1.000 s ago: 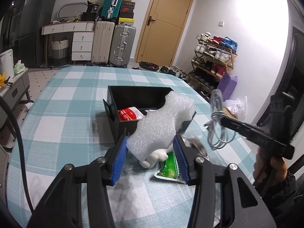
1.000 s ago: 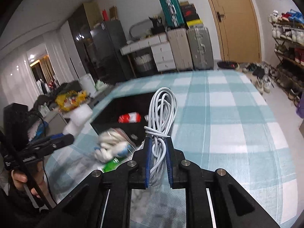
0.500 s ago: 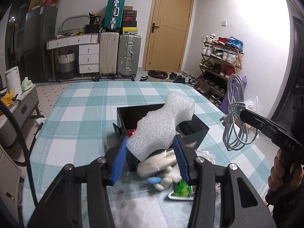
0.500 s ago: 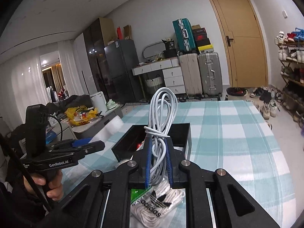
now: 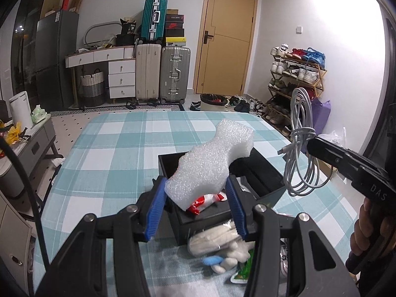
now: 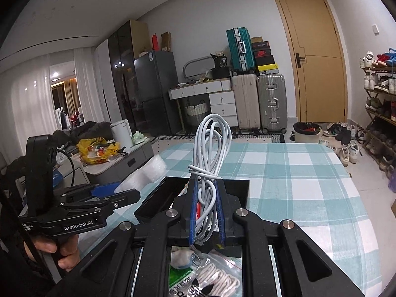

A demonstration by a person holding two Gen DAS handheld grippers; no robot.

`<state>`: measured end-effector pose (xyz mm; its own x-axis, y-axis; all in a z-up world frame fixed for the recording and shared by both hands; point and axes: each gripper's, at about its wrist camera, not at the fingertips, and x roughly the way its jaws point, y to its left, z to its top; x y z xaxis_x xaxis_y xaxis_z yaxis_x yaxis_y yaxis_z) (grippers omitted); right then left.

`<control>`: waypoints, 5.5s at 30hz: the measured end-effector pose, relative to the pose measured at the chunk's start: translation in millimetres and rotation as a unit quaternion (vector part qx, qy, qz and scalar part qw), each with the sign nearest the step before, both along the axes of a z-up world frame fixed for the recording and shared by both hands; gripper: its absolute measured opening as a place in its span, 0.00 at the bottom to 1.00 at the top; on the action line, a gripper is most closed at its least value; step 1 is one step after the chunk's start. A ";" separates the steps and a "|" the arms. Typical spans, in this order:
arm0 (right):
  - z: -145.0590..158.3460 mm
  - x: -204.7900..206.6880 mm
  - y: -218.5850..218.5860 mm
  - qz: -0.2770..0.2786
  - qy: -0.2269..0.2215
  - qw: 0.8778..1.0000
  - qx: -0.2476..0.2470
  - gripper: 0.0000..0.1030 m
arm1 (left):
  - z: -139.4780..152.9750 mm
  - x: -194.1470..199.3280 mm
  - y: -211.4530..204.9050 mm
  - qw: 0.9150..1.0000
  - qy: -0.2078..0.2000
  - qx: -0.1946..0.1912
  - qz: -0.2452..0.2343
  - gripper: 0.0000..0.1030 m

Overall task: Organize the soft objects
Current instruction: 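Lift the foam into the black box with the left gripper while the right lowers the cable in, then release the foam and cable into the box and withdraw both grippers, then grasp the bagged plush toy with the left gripper while the right grasps the adidas lace bag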

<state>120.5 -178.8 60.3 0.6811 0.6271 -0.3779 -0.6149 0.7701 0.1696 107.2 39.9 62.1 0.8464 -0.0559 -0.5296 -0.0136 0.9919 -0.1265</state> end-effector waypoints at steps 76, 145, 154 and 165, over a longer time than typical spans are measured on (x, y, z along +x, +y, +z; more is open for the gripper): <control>-42.4 13.6 -8.5 -0.022 0.056 0.995 -0.084 1.00 | -20.7 -9.2 -10.0 0.999 0.033 0.035 -0.021 1.00; -117.9 -1.5 3.8 0.051 0.188 0.958 -0.209 1.00 | -90.6 -10.8 -21.5 0.985 0.161 -0.066 -0.019 0.98; -116.6 -3.3 3.1 0.053 0.181 0.961 -0.203 1.00 | -86.5 -13.2 -29.7 0.984 0.156 -0.067 -0.045 0.74; -116.6 -3.9 3.3 0.054 0.177 0.962 -0.201 1.00 | -85.4 -15.1 -32.6 0.983 0.154 -0.081 -0.066 0.46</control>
